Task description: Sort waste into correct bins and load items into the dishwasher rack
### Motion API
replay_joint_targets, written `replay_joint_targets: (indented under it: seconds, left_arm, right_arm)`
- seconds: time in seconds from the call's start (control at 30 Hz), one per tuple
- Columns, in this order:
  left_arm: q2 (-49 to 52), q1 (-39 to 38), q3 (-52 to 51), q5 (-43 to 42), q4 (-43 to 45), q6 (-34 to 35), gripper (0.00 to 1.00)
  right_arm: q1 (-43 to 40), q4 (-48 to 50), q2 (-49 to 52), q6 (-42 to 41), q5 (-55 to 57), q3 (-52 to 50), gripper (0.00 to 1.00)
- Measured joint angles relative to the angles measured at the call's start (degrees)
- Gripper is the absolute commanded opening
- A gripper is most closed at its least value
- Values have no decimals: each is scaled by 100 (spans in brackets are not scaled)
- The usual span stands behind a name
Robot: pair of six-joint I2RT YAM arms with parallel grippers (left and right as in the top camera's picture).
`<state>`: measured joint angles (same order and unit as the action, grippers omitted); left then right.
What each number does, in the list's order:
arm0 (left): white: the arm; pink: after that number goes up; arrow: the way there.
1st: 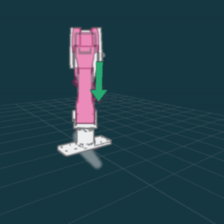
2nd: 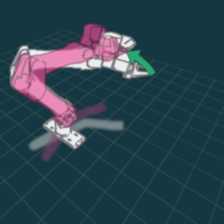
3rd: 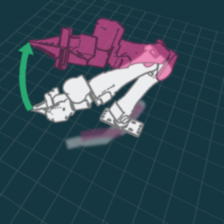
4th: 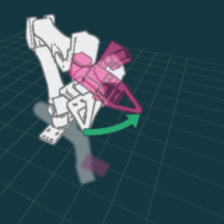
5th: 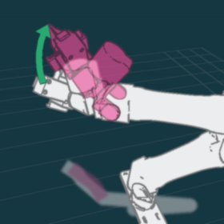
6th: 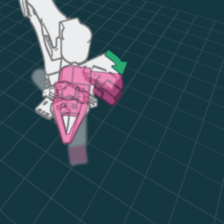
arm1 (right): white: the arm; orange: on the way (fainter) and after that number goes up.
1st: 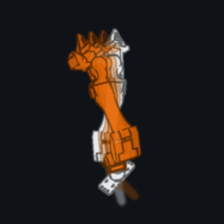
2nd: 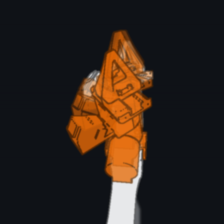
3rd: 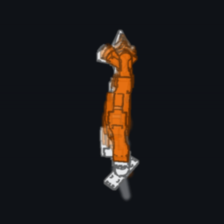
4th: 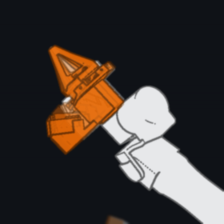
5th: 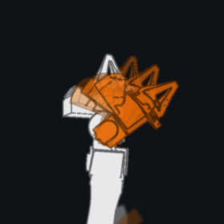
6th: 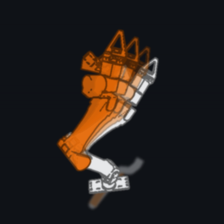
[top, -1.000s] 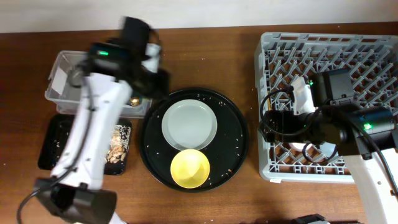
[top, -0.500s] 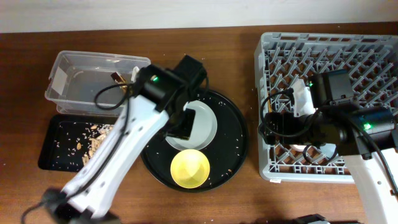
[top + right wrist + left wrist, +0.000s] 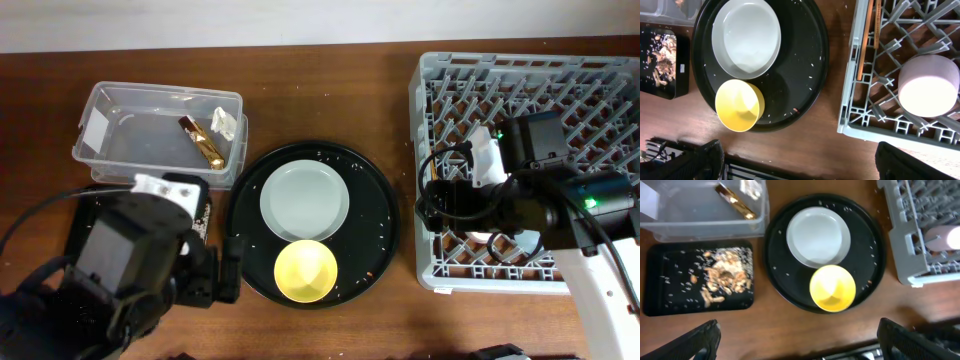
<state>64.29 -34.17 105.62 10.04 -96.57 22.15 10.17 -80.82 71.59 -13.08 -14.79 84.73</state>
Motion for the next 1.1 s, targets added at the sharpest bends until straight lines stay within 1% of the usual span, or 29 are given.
replay_joint_targets:
  seconds: [0.07, 0.1, 0.13, 0.17, 0.2, 0.23, 0.27, 0.33, 0.37, 0.4, 0.43, 0.5, 0.53, 0.6, 0.67, 0.7, 0.8, 0.83, 0.93, 1.0, 1.1]
  left_arm:
    - [-146, 76, -22, 177, 146, -15, 99]
    - [-258, 382, -87, 313, 584, -103, 99]
    - [-315, 546, -133, 400, 826, -186, 99]
    - [-483, 844, -398, 437, 1309, -317, 99]
    - [-726, 1228, -870, 522, 1884, -463, 99]
    - [-885, 1368, -1189, 520, 2291, -509, 100]
    - [-1272, 1646, -2004, 546, 3139, -577, 99]
    - [-1871, 1926, -3239, 516, 4205, -684, 99]
    - [-2006, 1978, -3532, 422, 4347, -796, 99]
    - [-2546, 2127, -4507, 306, 5121, -940, 99]
    - [-3012, 2210, -5305, 85, 5707, -1207, 100]
    - [-3611, 2243, -6214, -105, 6201, -1469, 100]
    - [-3838, 2249, -6564, -166, 6282, -1550, 100]
    - [-4419, 2308, -7486, -317, 6795, -1665, 100]
    - [-4715, 2328, -7954, -380, 6920, -1703, 99]
    - [-4924, 2330, -8352, -415, 7154, -1722, 99]
    - [-5268, 2334, -8942, -433, 7578, -1746, 99]
    - [-5436, 2334, -9224, -433, 7875, -1749, 100]
    - [-5969, 2334, -9927, -452, 8264, -1768, 99]
    - [-6247, 2334, -10153, -472, 8441, -1770, 99]
    - [-6345, 2334, -10183, -474, 8719, -1775, 99]
  right_arm:
    - [0, 0, 0, -4, 0, 0, 98]
    - [0, 2, 0, 0, 0, 0, 98]
    - [0, 0, 0, 0, 0, 0, 98]
    - [0, 0, 2, 2, 0, 0, 98]
    - [0, -2, 4, -2, -2, 0, 98]
    - [0, 9, 4, 0, 0, 2, 98]
    - [0, 7, 4, -2, 2, 0, 98]
    - [0, -2, 4, 2, 0, 2, 98]
    - [0, 2, 4, 0, 0, 2, 98]
    - [0, -7, 4, -2, 0, 4, 98]
    - [0, 2, 4, -2, 0, 2, 98]
    - [0, 2, 4, 0, 0, 2, 98]
    - [0, 2, 9, 0, -2, 2, 98]
    - [0, 0, 11, 0, 0, 2, 98]
    - [0, 0, 9, 2, 0, 2, 98]
    - [0, 0, 11, -2, 0, 2, 98]
    - [0, -4, 11, 0, -2, 2, 98]
    - [0, 2, 11, -2, 0, 2, 98]
    - [0, 2, 15, 0, 0, 0, 98]
    - [0, -2, 15, 0, 0, 0, 98]
    - [0, 0, 15, 0, 0, 0, 98]
